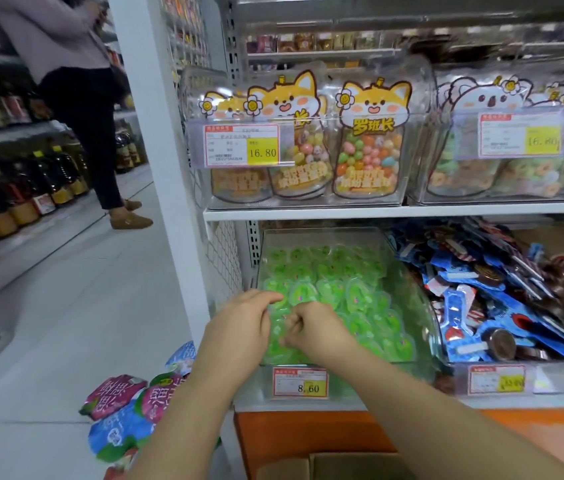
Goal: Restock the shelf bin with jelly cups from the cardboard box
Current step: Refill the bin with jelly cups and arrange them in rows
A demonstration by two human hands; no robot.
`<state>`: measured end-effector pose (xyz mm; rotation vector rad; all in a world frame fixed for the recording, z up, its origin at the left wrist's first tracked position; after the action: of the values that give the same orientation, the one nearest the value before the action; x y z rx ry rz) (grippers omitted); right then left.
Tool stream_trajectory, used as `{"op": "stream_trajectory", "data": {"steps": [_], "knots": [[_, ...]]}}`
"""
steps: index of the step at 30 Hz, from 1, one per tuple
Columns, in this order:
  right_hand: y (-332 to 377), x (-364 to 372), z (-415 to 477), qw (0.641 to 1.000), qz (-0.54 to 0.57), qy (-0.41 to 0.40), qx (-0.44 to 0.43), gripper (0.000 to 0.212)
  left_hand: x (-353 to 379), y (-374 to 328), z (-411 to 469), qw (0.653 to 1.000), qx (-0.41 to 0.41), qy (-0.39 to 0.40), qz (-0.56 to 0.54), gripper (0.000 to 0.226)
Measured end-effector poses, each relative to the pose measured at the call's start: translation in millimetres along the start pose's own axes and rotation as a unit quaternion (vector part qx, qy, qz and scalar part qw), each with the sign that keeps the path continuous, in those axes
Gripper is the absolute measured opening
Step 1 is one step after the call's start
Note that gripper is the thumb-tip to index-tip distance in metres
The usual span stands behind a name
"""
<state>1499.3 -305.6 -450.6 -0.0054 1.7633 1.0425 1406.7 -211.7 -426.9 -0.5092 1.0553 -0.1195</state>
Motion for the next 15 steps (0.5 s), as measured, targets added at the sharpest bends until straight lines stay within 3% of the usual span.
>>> {"op": "stream_trajectory", "data": {"steps": [4, 8, 13, 15], "knots": [[-1, -10, -7, 0.998, 0.043, -0.018, -0.029, 0.015, 4, -7, 2, 1.000, 0.015, 0.009, 0.001, 0.035], [-6, -43, -19, 0.994, 0.028, -0.079, -0.068, 0.023, 7, -15, 4, 0.999, 0.028, 0.014, -0.036, 0.028], [-28, -86, -45, 0.988, 0.013, -0.120, -0.093, 0.009, 17, -49, 12, 0.990, 0.008, 0.012, -0.144, 0.007], [-40, -104, -53, 0.981, 0.042, -0.166, -0.088, 0.007, 27, -64, 19, 0.980, -0.023, 0.018, -0.195, 0.016]]}}
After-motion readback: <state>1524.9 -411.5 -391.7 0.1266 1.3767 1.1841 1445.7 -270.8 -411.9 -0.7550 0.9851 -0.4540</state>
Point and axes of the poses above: each hand's wrist, its own z-axis towards the middle knuckle, its own x-axis out of the palm, y = z × x, the point moved 2 cm from there along z, towards the middle knuckle, and after that the axes turned 1 degree about x, right-handed, at the moved point
